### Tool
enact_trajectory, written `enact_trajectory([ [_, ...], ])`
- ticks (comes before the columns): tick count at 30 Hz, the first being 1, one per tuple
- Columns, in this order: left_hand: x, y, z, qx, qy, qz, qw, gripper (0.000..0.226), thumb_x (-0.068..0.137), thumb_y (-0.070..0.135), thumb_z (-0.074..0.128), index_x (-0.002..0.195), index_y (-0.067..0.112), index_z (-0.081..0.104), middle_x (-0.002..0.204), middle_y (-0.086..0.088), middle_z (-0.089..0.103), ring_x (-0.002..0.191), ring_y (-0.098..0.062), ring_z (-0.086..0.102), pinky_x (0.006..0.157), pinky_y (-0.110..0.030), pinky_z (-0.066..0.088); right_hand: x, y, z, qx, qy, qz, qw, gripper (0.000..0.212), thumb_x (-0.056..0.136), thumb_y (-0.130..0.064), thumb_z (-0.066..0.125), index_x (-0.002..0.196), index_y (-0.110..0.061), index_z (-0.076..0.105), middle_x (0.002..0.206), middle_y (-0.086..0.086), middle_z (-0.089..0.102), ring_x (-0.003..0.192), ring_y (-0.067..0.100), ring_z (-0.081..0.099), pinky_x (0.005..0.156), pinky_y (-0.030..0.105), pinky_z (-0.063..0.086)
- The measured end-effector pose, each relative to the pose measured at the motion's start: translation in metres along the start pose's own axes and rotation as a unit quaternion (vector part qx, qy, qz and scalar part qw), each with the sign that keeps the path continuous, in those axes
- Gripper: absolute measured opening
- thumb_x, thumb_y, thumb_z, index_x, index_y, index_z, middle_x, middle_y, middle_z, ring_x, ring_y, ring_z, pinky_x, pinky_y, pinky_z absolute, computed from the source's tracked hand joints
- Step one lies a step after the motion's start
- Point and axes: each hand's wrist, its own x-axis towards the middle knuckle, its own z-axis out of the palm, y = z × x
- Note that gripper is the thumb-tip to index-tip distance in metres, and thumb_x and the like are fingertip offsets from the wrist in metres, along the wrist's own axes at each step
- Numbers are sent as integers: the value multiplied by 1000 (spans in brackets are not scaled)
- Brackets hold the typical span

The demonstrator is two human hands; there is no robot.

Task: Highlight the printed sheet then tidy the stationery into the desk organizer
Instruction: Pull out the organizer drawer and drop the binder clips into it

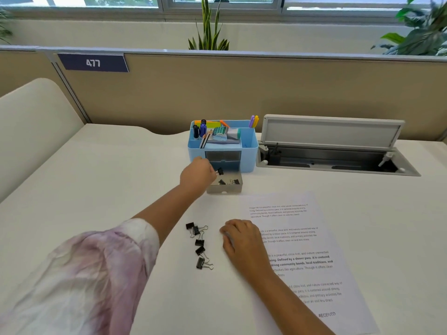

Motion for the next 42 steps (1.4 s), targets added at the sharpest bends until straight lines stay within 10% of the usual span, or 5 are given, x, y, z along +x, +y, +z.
enact_trajectory([
  [18, -84, -100, 15, 60, -168, 219, 959, 59, 80, -11, 40, 116, 31, 58, 126, 5, 49, 114, -17, 43, 92, -34, 42, 2, -2, -3, -1, -23, 9, 1000, 18, 83, -24, 48, 91, -24, 63, 94, -10, 61, 87, 12, 47, 78, 25, 40],
  [24, -90, -112, 18, 34, -144, 227, 963, 39, 84, 2, 56, 116, 25, 59, 120, 7, 51, 111, -15, 43, 91, -26, 38, 10, -6, -8, -17, -36, 17, 999, 14, 79, -22, 56, 87, -25, 66, 87, -9, 61, 77, 18, 57, 69, 31, 44],
  [31, -100, -109, 32, 18, -56, 245, 968, 19, 85, 8, 60, 103, 13, 62, 100, -4, 57, 92, -22, 52, 75, -25, 41, 46, -33, -12, 6, -263, 42, 964, 32, 91, -30, 50, 123, -30, 54, 117, 2, 51, 109, 23, 48, 88, 34, 34],
  [42, -118, -112, 52, -67, 12, 160, 985, 27, 88, 14, 58, 115, 13, 58, 100, -3, 52, 92, -16, 49, 82, -24, 36, 49, -38, -4, 18, -277, 93, 956, 24, 93, -33, 50, 106, -15, 58, 112, 5, 55, 105, 24, 51, 83, 33, 38],
])
